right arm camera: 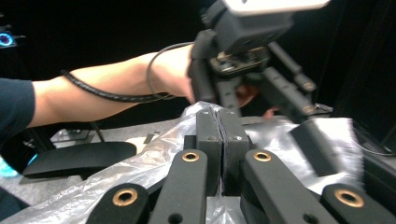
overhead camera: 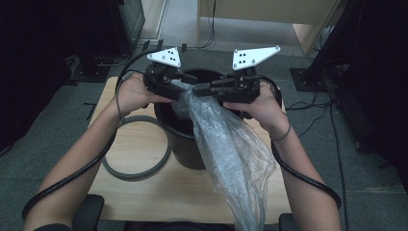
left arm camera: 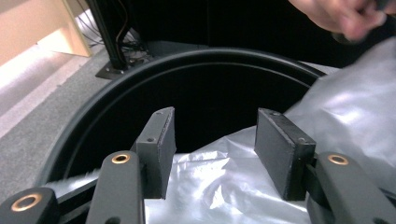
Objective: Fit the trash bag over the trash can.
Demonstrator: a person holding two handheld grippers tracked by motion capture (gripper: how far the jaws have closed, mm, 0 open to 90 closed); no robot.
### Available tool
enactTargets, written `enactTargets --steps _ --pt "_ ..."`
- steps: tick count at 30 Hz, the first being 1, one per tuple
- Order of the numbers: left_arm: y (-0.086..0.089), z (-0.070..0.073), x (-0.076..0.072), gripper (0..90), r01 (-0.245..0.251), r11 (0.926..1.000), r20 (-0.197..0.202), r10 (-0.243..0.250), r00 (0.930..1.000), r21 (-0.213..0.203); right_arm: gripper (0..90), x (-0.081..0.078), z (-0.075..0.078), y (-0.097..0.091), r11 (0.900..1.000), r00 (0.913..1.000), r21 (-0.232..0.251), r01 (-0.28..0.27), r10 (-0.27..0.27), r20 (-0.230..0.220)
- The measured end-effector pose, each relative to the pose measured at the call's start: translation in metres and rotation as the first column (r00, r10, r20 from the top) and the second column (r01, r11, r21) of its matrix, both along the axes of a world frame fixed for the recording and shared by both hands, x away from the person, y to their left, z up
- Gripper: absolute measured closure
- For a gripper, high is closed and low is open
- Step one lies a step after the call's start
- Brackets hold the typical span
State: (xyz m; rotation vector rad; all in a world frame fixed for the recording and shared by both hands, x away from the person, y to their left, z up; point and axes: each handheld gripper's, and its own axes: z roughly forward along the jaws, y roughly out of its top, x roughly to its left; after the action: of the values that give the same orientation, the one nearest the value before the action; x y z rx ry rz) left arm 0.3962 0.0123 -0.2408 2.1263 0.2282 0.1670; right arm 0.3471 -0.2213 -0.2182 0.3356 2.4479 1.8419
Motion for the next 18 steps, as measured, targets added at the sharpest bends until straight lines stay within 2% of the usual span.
enactTargets --steps 3,5,7,8,13,16,18 --pt "0.0 -0.002 -0.003 48.0 0.007 0.9999 0.001 -0.007 1.0 0.009 90.0 0.004 0.002 0.0 0.9996 0.9995 0.002 0.028 -0.028 0.012" --pt "0.0 -0.004 -0.003 47.9 0.005 0.9995 0.011 -0.005 0.9999 0.03 90.0 0.009 0.001 -0.001 0.9981 0.9982 -0.018 0.059 -0.059 0.013" --pt "0.001 -0.007 -0.003 48.1 0.002 0.9989 0.006 -0.002 1.0 0.047 90.0 0.014 0.0 -0.001 0.9963 0.9968 -0.032 0.08 -0.08 -0.006" --pt "0.002 -0.008 -0.002 48.3 0.001 0.9986 0.008 -0.001 1.0 0.053 90.0 0.02 -0.003 -0.003 0.9931 0.9939 -0.047 0.107 -0.108 -0.021" --pt "0.009 -0.012 0.0 48.1 -0.015 0.9981 0.002 0.015 0.9999 0.059 90.0 0.028 -0.008 -0.008 0.9851 0.9869 -0.079 0.153 -0.157 -0.04" --pt "0.012 -0.014 0.0 46.4 -0.023 0.9975 0.016 0.022 0.9996 0.067 89.9 0.033 -0.013 -0.011 0.9827 0.9832 -0.084 0.165 -0.171 -0.064" --pt "0.016 -0.014 0.004 44.6 -0.058 0.9968 0.037 0.056 0.9977 0.055 88.7 0.035 -0.018 -0.01 0.9823 0.982 -0.094 0.162 -0.17 -0.082"
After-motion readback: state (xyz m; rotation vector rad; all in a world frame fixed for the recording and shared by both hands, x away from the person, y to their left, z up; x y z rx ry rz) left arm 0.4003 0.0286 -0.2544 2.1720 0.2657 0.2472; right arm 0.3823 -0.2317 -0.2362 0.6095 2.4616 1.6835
